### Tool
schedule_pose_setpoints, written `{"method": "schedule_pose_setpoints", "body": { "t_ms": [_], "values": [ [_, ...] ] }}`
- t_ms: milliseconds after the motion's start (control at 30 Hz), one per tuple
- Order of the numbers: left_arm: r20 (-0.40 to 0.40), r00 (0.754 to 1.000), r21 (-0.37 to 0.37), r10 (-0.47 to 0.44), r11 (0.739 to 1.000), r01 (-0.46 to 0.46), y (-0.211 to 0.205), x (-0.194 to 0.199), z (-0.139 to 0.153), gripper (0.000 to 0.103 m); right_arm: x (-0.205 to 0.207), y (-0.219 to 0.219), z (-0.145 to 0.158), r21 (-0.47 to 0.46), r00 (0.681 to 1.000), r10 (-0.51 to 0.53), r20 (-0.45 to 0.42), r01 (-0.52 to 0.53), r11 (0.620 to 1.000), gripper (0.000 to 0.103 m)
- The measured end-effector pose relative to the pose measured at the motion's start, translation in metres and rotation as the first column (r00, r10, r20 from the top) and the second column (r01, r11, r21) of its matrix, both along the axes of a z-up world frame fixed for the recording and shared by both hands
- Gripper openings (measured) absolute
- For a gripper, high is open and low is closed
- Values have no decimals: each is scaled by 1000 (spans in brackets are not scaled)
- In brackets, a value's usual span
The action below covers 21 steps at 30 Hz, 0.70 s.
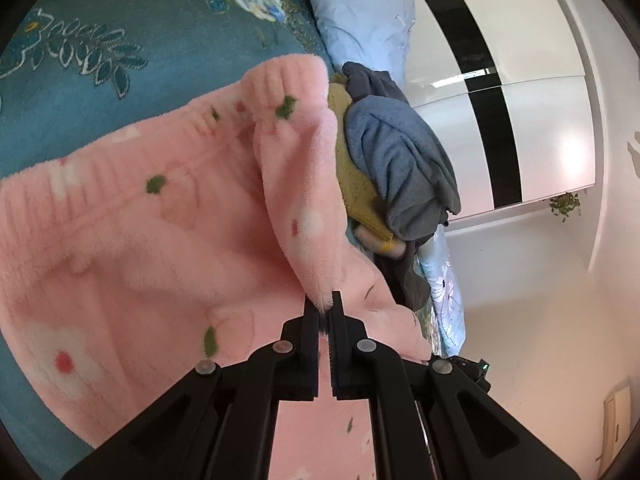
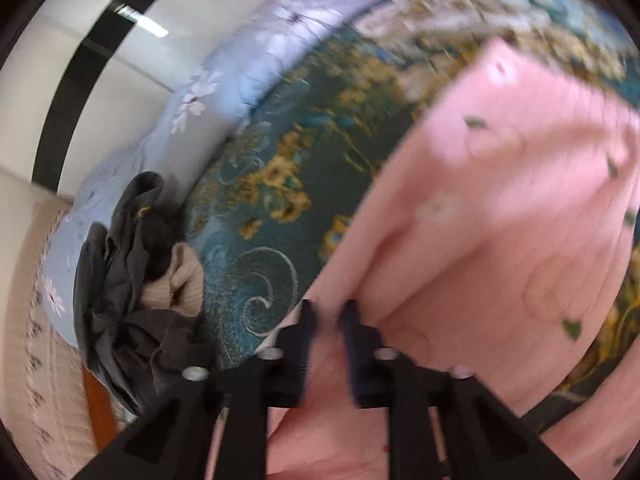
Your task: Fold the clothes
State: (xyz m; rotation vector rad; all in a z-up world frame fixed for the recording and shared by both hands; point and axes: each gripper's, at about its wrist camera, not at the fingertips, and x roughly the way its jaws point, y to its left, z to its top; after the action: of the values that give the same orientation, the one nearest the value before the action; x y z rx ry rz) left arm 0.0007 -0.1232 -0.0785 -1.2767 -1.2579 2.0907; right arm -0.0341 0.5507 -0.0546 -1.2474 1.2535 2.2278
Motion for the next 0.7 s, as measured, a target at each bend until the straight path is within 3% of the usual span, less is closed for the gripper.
{"method": "schedule_pose_setpoints", "body": {
  "t_ms": [100, 167, 267, 367, 467, 700],
  "values": [
    [16, 1000, 16, 10, 1000, -10, -2, -8, 4, 3, 8, 6, -1, -73, 998, -30, -52, 26, 997, 4],
    [-15, 1000, 33, 27, 999, -27, -7, -11, 16, 3, 18, 9, 16, -112, 985, -38, -169, 19, 993, 3],
    [-139, 990, 38, 24, 999, -19, -8, -5, 47, 3, 43, 16, 58, -120, 918, -32, -396, -17, 993, 3],
    [-217, 976, 21, 9, 1000, -5, -5, 10, 66, 3, 86, 12, 99, -3, 840, 62, -540, -75, 997, 3],
    [-189, 982, 32, 6, 999, 0, -8, 31, 56, 3, 131, 9, 103, 31, 829, 101, -550, -101, 994, 3],
    [-91, 995, 29, 38, 999, -36, -26, 80, 9, 3, 220, 15, 51, -40, 897, 70, -436, -96, 995, 3]
  ]
}}
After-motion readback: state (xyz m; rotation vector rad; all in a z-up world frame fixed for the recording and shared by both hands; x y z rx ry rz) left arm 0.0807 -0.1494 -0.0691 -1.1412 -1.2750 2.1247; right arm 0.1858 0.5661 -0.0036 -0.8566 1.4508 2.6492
